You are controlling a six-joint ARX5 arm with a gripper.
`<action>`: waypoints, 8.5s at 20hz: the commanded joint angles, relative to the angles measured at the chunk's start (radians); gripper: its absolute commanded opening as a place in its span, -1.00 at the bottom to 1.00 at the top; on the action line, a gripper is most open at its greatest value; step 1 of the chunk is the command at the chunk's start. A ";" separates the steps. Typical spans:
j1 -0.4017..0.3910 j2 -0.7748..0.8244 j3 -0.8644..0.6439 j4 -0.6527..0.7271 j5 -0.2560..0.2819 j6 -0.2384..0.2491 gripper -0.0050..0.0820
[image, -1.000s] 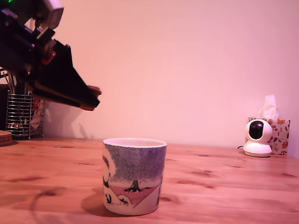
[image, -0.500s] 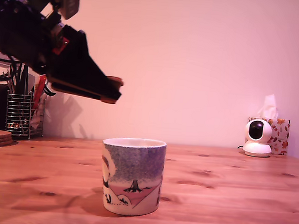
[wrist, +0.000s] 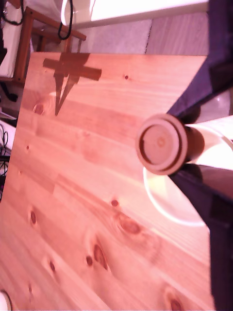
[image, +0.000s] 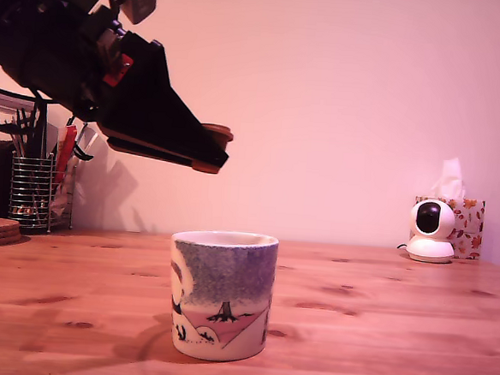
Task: Pick up the coffee capsules on the table and drop them inside the coffee cup
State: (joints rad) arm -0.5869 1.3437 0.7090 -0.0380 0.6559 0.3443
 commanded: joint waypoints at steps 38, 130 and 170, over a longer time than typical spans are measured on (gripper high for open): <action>-0.048 0.117 -0.004 0.067 -0.089 0.023 -0.22; 0.174 -0.552 -0.254 -0.329 -0.684 -0.513 0.31; 0.247 -0.126 -0.461 0.511 -0.610 -0.288 0.30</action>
State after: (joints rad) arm -0.3458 1.2011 0.2703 0.4500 0.0376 0.0528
